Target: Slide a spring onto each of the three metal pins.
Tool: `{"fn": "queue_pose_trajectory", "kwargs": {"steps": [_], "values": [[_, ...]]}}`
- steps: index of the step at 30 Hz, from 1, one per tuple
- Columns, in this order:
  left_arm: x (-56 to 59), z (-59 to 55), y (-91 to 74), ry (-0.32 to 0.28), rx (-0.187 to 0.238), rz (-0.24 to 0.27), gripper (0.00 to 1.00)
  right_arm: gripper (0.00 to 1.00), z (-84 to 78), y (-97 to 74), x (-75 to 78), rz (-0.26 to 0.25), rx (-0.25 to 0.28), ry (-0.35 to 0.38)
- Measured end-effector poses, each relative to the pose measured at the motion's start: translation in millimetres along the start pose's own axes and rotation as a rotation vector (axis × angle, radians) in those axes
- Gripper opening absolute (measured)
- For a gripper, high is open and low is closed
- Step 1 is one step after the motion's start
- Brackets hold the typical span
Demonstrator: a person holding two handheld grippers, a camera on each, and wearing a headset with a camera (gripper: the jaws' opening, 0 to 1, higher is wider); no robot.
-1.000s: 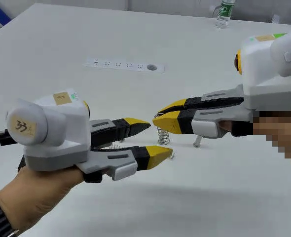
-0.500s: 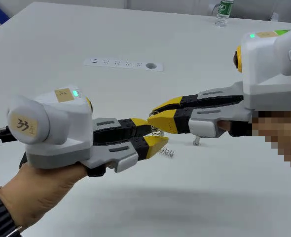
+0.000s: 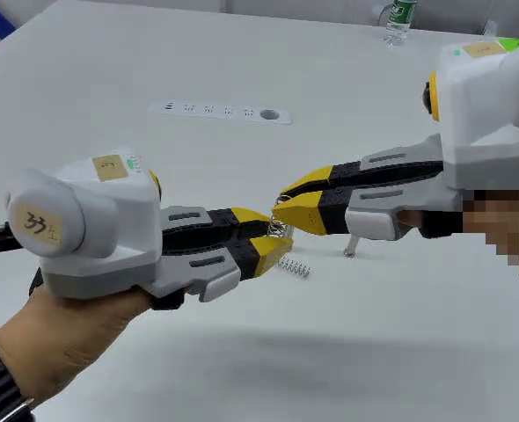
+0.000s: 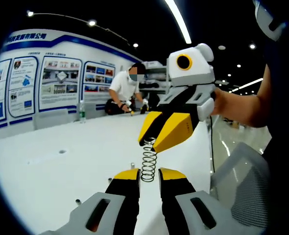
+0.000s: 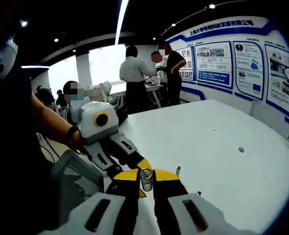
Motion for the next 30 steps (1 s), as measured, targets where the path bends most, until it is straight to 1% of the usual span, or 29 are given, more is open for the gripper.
{"fn": "queue_pose_trajectory", "kwargs": {"steps": [2, 5, 8, 12, 13, 15, 17, 18, 20, 22, 23, 25, 26, 29, 30], "values": [[0.0, -0.7, -0.4, -0.007, -0.003, 0.001, 0.2, 0.11, 1.2, -2.1, 4.1, -0.003, 0.002, 0.002], [-2.6, -1.8, -5.1, -0.014, -0.002, 0.004, 0.23, 0.11, 1.1, -7.1, 11.7, -0.023, -0.008, -0.003], [-6.2, -3.4, -13.0, -0.029, 0.001, 0.009, 0.27, 0.11, 1.1, -16.5, 21.6, -0.053, -0.011, 0.0], [-10.2, -5.0, -23.1, -0.037, 0.004, 0.019, 0.35, 0.11, 0.0, -26.4, 34.7, -0.1, -0.02, 0.0], [-11.6, -5.8, -26.5, -0.035, 0.003, 0.027, 0.38, 0.11, -0.8, -29.6, 39.1, -0.116, -0.027, -0.002], [-14.7, -7.6, -31.1, -0.031, -0.006, 0.042, 0.42, 0.11, -1.3, -33.6, 42.8, -0.137, -0.032, -0.001], [-18.3, -9.5, -37.2, -0.027, -0.011, 0.058, 0.43, 0.11, -3.1, -38.2, 48.9, -0.163, -0.04, -0.001], [-20.7, -10.5, -40.6, -0.028, -0.014, 0.069, 0.46, 0.11, -4.6, -41.2, 53.8, -0.181, -0.044, 0.002], [-23.6, -12.1, -44.8, -0.026, -0.024, 0.085, 0.49, 0.11, -6.3, -44.7, 59.5, -0.196, -0.046, 0.008], [-27.3, -13.5, -50.0, -0.012, -0.031, 0.106, 0.52, 0.11, -8.9, -48.3, 65.9, -0.222, -0.045, 0.024], [-28.9, -14.0, -52.6, -0.011, -0.034, 0.115, 0.55, 0.11, -11.7, -49.8, 70.1, -0.242, -0.059, 0.021], [-31.0, -15.2, -56.1, 0.0, -0.042, 0.132, 0.59, 0.11, -15.7, -50.4, 74.0, -0.259, -0.071, 0.022], [-31.9, -15.7, -58.3, 0.007, -0.045, 0.142, 0.6, 0.11, -18.5, -50.4, 79.6, -0.268, -0.071, 0.029], [-35.6, -17.9, -63.1, 0.007, -0.051, 0.167, 0.64, 0.11, -28.3, -49.6, 91.1, -0.297, -0.077, 0.053], [-36.4, -18.3, -64.4, 0.002, -0.051, 0.173, 0.66, 0.11, -31.7, -49.5, 94.6, -0.314, -0.083, 0.057]]}}
Point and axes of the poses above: the centre of the closed fingertips' face, and the gripper's own axes: y roughly forward along the fingers, x roughly to its right, z roughly out of its top, the point moved 7 cm from there along -y, roughly backward along the fingers, and after that the axes turned 2 degrees about z, right-handed, at the moved point
